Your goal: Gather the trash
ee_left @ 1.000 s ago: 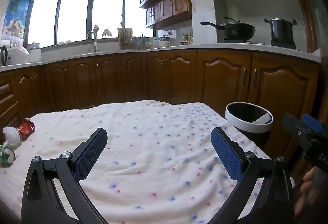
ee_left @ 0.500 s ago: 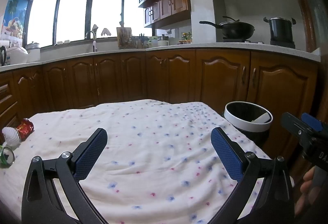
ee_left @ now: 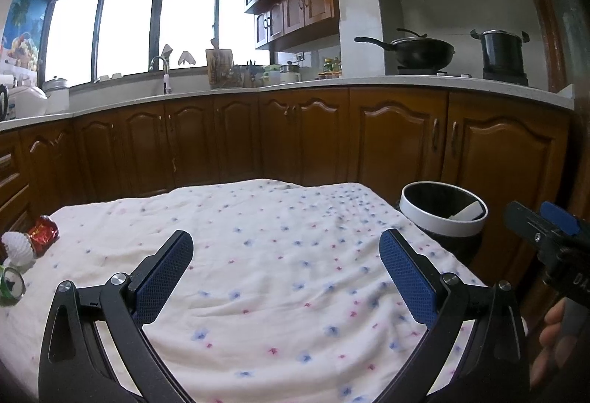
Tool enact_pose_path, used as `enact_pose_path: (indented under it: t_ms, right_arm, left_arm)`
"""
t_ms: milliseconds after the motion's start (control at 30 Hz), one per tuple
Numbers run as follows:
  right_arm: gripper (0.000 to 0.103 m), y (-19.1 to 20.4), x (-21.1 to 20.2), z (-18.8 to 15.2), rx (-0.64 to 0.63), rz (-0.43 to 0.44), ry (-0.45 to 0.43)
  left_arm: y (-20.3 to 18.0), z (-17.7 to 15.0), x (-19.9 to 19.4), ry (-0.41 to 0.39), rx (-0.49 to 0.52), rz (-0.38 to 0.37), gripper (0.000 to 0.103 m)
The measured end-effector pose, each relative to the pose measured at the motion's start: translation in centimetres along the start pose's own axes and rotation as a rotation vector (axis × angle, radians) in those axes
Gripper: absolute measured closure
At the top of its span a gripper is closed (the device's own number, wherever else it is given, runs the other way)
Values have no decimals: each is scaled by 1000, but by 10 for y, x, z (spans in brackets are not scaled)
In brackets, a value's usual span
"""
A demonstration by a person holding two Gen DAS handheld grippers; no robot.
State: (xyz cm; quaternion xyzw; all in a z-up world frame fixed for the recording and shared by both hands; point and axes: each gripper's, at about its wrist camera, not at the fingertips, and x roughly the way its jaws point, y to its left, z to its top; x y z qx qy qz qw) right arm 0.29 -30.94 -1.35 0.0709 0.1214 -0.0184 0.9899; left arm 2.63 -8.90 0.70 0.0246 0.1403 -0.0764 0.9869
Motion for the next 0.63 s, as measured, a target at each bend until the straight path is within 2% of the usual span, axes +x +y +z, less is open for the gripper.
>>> enact_pose_path:
  t_ms: [633]
  right_arm:
    - [0,1,6,1,3,4,21]
  left_arm:
    - [0,-2,7,26,-3,-11,0]
